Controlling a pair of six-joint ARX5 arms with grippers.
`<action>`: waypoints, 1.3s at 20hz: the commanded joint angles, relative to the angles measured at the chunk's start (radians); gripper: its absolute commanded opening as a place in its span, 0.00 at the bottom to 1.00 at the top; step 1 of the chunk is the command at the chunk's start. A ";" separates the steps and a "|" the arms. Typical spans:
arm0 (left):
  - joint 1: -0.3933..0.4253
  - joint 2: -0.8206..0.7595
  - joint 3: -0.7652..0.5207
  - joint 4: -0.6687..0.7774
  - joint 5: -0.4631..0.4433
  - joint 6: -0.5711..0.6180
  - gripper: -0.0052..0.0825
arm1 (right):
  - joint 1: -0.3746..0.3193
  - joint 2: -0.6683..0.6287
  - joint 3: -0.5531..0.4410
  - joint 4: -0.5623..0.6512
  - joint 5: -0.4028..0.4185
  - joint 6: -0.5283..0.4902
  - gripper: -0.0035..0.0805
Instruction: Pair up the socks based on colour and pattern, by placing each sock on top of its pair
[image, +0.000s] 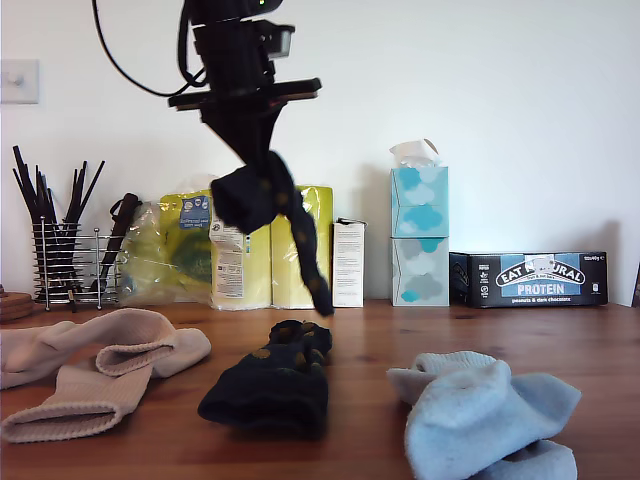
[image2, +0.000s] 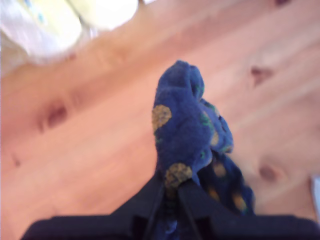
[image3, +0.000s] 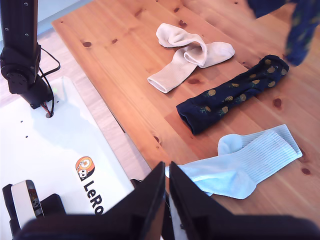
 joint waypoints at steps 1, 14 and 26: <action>-0.002 0.063 -0.004 -0.110 0.012 -0.014 0.03 | -0.001 0.000 0.002 0.002 -0.004 -0.004 0.03; -0.143 0.172 -0.010 -0.197 0.319 -0.093 0.03 | 0.037 -0.007 0.002 -0.048 0.000 -0.030 0.03; -0.166 -0.025 -0.376 -0.195 0.321 -0.071 0.03 | 0.037 -0.010 0.002 -0.048 0.025 -0.045 0.03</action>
